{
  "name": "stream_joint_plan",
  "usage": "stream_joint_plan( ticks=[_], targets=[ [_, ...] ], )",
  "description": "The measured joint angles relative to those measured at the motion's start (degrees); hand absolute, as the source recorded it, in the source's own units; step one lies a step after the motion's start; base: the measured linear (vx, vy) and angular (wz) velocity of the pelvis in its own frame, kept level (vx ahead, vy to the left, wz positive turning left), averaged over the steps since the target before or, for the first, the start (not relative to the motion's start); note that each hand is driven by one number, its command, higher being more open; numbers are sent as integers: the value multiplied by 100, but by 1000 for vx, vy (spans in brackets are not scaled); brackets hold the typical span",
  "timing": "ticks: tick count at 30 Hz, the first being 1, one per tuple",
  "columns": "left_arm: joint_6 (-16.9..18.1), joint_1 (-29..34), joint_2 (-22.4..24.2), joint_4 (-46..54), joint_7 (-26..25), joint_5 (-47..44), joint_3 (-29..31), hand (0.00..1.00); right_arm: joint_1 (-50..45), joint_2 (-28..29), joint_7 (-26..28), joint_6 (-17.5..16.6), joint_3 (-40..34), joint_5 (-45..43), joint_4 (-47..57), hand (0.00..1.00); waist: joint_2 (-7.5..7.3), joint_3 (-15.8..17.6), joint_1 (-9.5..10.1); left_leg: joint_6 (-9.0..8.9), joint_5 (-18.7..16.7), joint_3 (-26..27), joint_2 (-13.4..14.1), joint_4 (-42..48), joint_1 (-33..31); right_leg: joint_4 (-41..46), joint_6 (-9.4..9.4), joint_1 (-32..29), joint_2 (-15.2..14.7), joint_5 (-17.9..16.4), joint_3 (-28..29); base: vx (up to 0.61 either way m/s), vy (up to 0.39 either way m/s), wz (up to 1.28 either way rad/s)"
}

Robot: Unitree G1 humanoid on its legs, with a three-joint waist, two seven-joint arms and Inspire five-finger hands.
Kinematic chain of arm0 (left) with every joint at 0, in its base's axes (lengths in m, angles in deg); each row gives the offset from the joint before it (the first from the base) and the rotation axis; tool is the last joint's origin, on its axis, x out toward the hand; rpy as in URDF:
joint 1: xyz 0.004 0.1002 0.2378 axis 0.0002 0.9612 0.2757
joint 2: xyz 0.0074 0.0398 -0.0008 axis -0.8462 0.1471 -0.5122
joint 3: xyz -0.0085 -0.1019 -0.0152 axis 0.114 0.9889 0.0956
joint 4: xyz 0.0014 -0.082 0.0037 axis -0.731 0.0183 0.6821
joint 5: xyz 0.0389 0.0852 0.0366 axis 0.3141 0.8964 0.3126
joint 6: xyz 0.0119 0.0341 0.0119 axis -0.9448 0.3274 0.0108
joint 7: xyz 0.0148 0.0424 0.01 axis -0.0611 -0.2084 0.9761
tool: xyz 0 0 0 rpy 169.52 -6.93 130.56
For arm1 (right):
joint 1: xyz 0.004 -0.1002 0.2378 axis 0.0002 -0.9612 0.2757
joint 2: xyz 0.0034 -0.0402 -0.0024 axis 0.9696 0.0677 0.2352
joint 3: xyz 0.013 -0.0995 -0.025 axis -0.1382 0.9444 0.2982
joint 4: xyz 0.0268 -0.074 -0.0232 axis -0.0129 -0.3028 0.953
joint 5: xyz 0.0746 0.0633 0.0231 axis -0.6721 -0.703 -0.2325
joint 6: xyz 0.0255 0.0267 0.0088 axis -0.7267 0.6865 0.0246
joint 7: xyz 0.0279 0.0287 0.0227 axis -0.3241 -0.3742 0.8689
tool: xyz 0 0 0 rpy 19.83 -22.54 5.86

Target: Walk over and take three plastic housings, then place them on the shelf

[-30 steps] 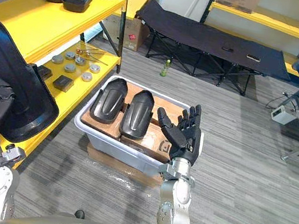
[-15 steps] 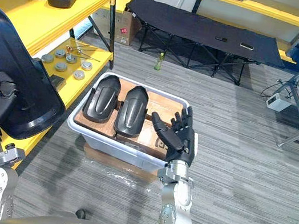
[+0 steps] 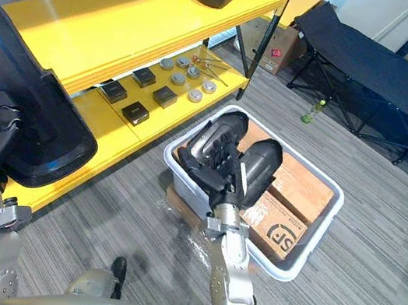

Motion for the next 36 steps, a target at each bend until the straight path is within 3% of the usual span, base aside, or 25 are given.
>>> stream_joint_plan(
  ticks=[3,4,7,10,12,15,19,21,25,29,30,31,33,34,36],
  targets=[
    [23,-9,-59,0,274,-10,-222,0,21,4,-368,0,211,477,86,100,32,-7,-14,92,8,-103,-127,-107,23,457,-22,-174,-219,-8,125,-17,142,21],
    [45,-41,-234,0,432,-86,-387,0,12,16,-555,-1,271,625,90,100,24,-12,-97,171,74,-299,-205,-194,25,787,-27,-291,-303,-7,526,6,94,53],
    [94,-140,-408,-1,661,-329,-510,0,-15,15,-609,-1,242,618,117,100,14,-17,-177,263,297,-595,-286,-400,18,894,-169,-370,-238,-147,972,35,28,62],
    [107,-243,-380,-28,568,-702,-522,0,-45,-16,-300,-2,238,552,118,100,28,-13,-156,191,361,-762,-269,-196,-173,428,-252,-228,8,-259,1083,25,-79,31],
    [136,-288,-366,-34,490,-918,-567,0,-113,-38,-32,-4,172,453,121,100,37,-6,-165,166,361,-870,-251,-29,-317,172,-190,-77,145,-279,1088,-17,-134,31],
    [221,-199,-348,-33,515,-844,-732,0,-331,-136,375,31,31,49,126,100,111,-5,-147,-30,417,-954,-83,12,-363,183,-49,-53,334,-377,1103,-110,-142,9],
    [226,22,-355,-38,503,-654,-716,0,-573,-199,787,45,-30,-356,348,100,131,25,-214,-149,458,-889,-2,31,-461,242,106,-121,377,-729,1146,-107,-73,-11],
    [242,112,-355,-36,509,-653,-710,0,-549,-250,808,45,80,-348,347,100,162,30,-216,-159,459,-825,84,82,-475,431,61,-228,368,-843,1174,-136,-22,-14],
    [335,134,-348,-36,431,-628,-648,0,-333,-256,797,13,542,-282,335,100,154,48,-50,-160,168,-827,184,786,-796,759,31,-421,326,-1043,1244,-98,19,-6],
    [346,91,-329,-27,414,-622,-416,0,0,-213,521,-32,1021,219,333,100,75,15,208,-34,-557,-845,39,1840,-1123,930,171,-267,111,-1214,1201,41,133,6],
    [344,89,-329,-18,428,-621,-376,0,21,-194,467,-39,1052,205,332,100,36,-19,241,3,-637,-846,-28,1926,-1168,918,154,-242,55,-1230,1164,134,189,30],
    [344,75,-334,9,461,-620,-309,0,20,-133,380,-113,1061,194,329,100,-70,-78,318,94,-746,-839,-198,1961,-1168,902,20,-168,-92,-1260,1076,208,163,40],
    [298,-39,-230,-7,460,-617,-256,0,44,-117,291,-228,971,192,315,100,38,-122,317,220,-857,-984,-277,2004,-1161,1995,-553,-542,-295,-825,1173,219,220,45],
    [301,-113,-275,25,462,-614,-243,0,56,-94,234,-293,907,190,316,100,44,-140,310,315,-905,-1052,-361,1934,-1067,2807,-868,-956,-433,-421,1505,210,292,47],
    [300,-285,-440,25,376,-610,-194,0,115,-26,142,-400,851,188,311,100,6,-145,205,485,-947,-1268,-513,1781,-887,3809,-582,-1486,-384,-532,2188,247,210,52]
  ],
)
